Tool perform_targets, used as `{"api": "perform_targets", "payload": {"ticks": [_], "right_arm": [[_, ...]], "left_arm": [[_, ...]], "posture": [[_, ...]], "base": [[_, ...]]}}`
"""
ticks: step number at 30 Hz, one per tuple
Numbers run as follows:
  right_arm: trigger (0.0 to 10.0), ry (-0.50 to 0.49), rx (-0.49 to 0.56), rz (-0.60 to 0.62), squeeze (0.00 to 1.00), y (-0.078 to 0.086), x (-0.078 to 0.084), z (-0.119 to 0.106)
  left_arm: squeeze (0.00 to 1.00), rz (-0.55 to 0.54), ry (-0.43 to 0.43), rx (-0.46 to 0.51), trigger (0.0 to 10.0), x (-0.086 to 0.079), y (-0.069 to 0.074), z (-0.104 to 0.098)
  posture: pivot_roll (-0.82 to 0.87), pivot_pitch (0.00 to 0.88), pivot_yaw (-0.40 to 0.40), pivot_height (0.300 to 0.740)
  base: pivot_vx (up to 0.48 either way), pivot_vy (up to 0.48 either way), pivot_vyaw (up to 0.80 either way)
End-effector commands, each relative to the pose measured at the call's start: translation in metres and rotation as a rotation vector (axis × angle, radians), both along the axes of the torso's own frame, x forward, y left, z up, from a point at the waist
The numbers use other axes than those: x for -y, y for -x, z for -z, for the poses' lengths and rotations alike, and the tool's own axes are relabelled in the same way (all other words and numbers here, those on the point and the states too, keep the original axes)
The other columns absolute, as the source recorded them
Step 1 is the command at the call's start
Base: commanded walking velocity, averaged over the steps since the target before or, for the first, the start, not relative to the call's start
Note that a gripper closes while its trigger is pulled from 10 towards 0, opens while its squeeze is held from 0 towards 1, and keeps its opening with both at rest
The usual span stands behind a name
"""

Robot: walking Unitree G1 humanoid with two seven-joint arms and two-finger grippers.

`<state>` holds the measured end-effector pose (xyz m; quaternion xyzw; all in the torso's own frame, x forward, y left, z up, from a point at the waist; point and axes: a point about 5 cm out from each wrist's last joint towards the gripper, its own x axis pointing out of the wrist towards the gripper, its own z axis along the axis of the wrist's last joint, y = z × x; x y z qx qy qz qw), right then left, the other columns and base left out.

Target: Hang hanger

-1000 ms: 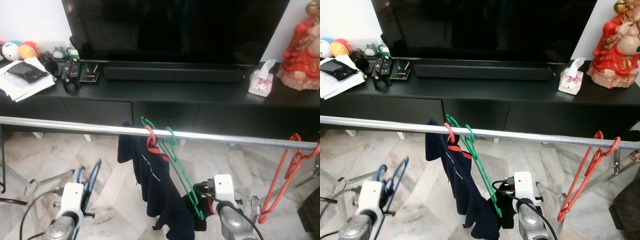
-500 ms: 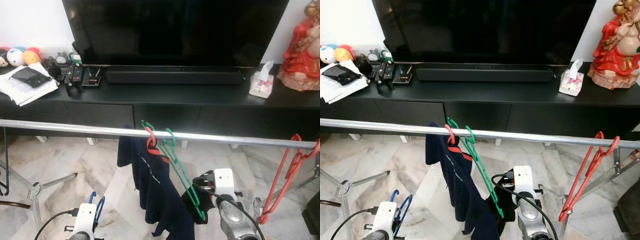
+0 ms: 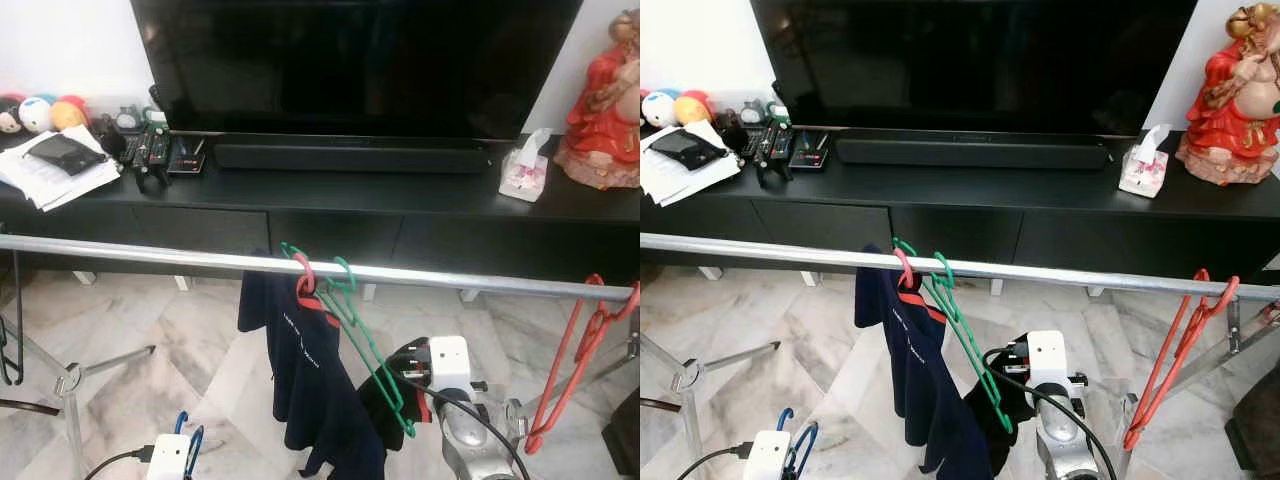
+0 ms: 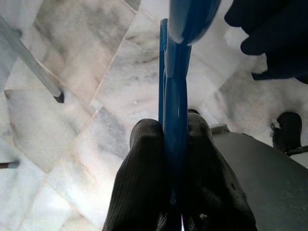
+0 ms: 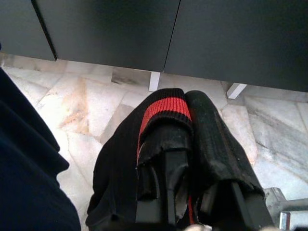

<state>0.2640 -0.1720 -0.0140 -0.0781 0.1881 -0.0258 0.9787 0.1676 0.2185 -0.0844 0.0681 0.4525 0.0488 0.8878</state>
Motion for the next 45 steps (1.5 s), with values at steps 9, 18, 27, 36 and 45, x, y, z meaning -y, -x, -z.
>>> {"api": "perform_targets", "payload": {"ticks": [9,18,27,36,45], "right_arm": [[10.0,0.001,0.014,-0.007,0.0,-0.0032,0.0001,-0.0047],[10.0,0.001,0.025,-0.005,0.0,-0.005,-0.0003,-0.0075],[10.0,-0.005,0.021,-0.011,0.0,-0.0058,-0.0031,-0.0082],[10.0,-0.009,0.01,-0.012,0.0,-0.0055,-0.0029,-0.0067],[10.0,-0.015,0.001,-0.019,0.0,-0.0057,-0.0039,-0.0055]], "left_arm": [[0.0,0.0,0.001,-0.012,10.0,-0.0001,-0.0008,0.0001],[0.0,-0.006,0.004,-0.028,10.0,0.0001,0.0014,0.0015],[0.0,-0.011,0.004,-0.042,10.0,-0.0018,0.0039,0.0024],[0.0,-0.001,-0.001,-0.036,10.0,-0.0006,0.0019,0.0017],[0.0,0.004,0.002,-0.031,10.0,0.0019,-0.0003,0.0013]], "posture": [[-0.07,0.0,-0.04,0.74],[-0.07,0.012,-0.042,0.74],[-0.07,0.021,-0.041,0.74],[-0.07,0.032,-0.037,0.74],[-0.07,0.038,-0.037,0.74]], "base": [[-0.284,0.0,0.0],[-0.306,0.0,0.0],[-0.311,0.0,0.0],[-0.312,0.0,0.0],[-0.312,0.0,0.0]]}}
